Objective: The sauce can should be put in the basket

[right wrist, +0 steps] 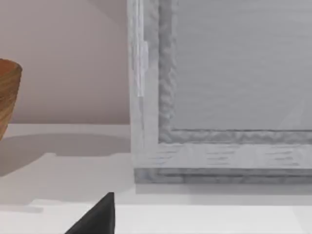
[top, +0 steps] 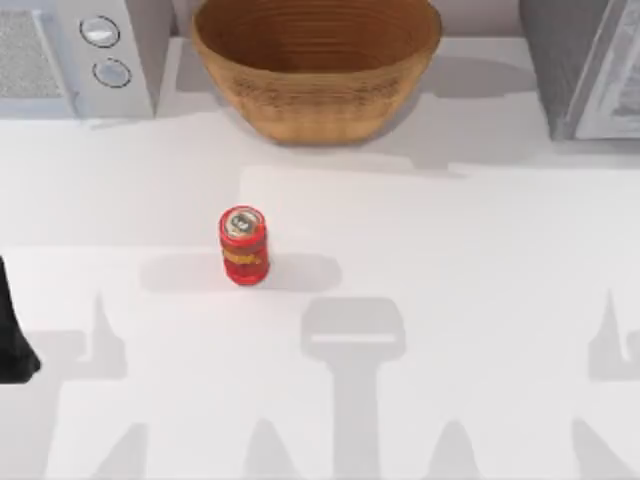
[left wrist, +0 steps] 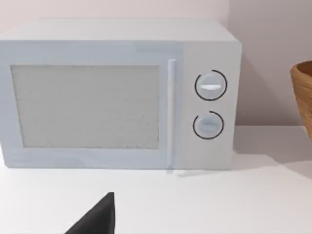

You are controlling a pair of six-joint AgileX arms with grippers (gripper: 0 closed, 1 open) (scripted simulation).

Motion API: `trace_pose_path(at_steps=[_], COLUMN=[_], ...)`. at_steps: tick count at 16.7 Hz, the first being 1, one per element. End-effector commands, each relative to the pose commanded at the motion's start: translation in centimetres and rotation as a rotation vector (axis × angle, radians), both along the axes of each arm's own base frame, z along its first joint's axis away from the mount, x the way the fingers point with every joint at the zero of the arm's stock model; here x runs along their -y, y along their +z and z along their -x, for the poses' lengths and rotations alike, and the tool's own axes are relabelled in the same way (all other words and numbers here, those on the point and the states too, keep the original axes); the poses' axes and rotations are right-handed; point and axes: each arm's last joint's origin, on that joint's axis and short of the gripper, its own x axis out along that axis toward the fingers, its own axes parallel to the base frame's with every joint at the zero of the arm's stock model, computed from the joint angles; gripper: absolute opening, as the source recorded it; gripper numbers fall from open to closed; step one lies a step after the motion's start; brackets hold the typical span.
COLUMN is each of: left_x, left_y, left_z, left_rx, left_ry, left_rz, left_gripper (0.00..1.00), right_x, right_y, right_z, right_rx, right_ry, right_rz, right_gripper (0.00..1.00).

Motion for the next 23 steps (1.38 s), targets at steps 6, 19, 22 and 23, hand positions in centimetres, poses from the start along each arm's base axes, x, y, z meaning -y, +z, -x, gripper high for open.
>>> trace_pose_path(at_steps=[6,19,22,23], left_x=[-0.1,-2.5,-3.6,-3.9], left_y=[0.4,1.2,-0.4,-1.2], left_z=[-0.4,-10.1,-13.6,-14.7], left_rx=[-0.025,-0.198,-0.193,-0.186], left_ry=[-0.033,-0.495,-0.637,-0.686], left_rz=[-0.025,-0.109,-0.091,-0.084], left_gripper=[1.0,1.0,1.0,1.0], right_x=[0.0,0.0,0.0,0.0], right_y=[0.0,0.0,0.0,0.0], right_z=[0.0,0.0,0.0,0.0], right_rx=[0.0,0.0,0.0,0.0], right_ry=[0.0,0.0,0.0,0.0], right_rz=[0.0,0.0,0.0,0.0], right_gripper=[1.0,1.0,1.0,1.0])
